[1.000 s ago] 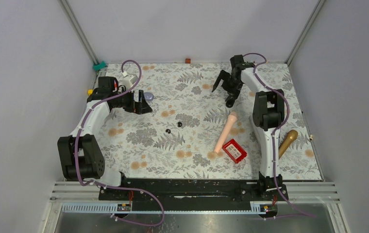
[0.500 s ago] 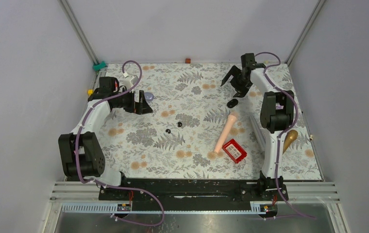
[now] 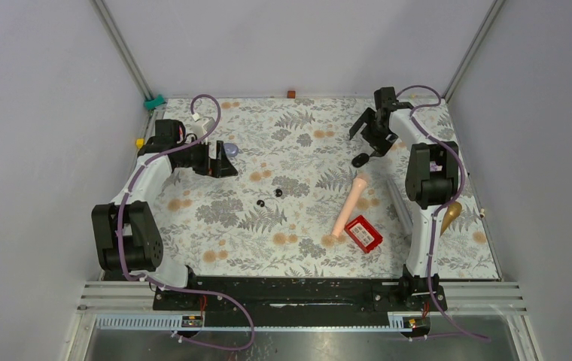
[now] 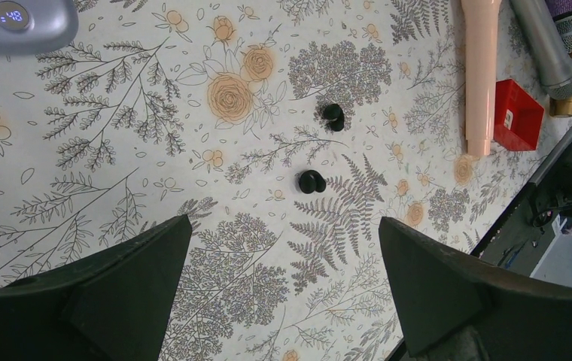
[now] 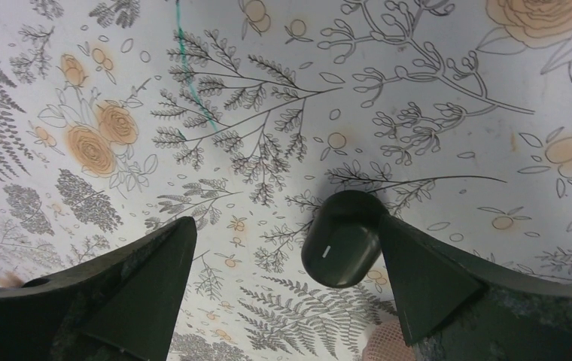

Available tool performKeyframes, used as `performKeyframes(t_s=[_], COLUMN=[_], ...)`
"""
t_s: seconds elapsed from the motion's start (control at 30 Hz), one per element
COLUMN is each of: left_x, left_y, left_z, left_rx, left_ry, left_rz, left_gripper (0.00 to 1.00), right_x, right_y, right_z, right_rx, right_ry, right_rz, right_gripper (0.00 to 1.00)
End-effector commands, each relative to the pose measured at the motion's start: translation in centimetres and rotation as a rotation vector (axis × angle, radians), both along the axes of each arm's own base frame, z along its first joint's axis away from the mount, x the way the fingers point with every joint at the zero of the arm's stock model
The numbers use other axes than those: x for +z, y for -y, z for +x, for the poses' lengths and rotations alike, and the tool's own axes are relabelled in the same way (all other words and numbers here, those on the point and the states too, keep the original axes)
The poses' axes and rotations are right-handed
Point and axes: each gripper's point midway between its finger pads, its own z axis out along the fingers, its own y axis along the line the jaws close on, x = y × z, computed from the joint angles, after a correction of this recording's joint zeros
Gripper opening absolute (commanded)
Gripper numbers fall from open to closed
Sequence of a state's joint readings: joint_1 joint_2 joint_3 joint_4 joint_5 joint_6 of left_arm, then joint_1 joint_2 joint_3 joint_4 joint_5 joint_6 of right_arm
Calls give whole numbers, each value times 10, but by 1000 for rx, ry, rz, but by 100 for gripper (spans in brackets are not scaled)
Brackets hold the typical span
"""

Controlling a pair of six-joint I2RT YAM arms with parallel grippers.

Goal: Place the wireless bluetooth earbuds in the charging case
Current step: Move the charging case to the center of the board.

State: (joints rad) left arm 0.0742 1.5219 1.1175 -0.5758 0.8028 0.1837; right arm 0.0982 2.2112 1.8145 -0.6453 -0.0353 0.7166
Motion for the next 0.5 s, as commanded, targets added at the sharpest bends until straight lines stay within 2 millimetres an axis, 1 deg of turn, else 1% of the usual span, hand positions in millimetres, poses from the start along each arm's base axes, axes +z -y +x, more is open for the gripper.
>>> performKeyframes(t_s=[0.0, 0.23, 0.33, 0.47], left_x=[18, 17, 17, 17], left_y=[2, 2, 3, 3], left_z=[11, 11, 11, 11], left_rx=[-27, -26, -27, -27], left_ry=[69, 66, 65, 63], left_rz=[-25, -26, -28, -30], left_gripper=[99, 99, 99, 99], right_x=[4, -11, -13, -14], right_y=[-1, -17, -22, -37], right_z=[1, -4, -4, -6], right_rx=[-11, 36, 54, 97], right_ry=[-18, -58, -62, -64], right_rz=[13, 68, 71, 89], right_gripper=[100, 99, 99, 99])
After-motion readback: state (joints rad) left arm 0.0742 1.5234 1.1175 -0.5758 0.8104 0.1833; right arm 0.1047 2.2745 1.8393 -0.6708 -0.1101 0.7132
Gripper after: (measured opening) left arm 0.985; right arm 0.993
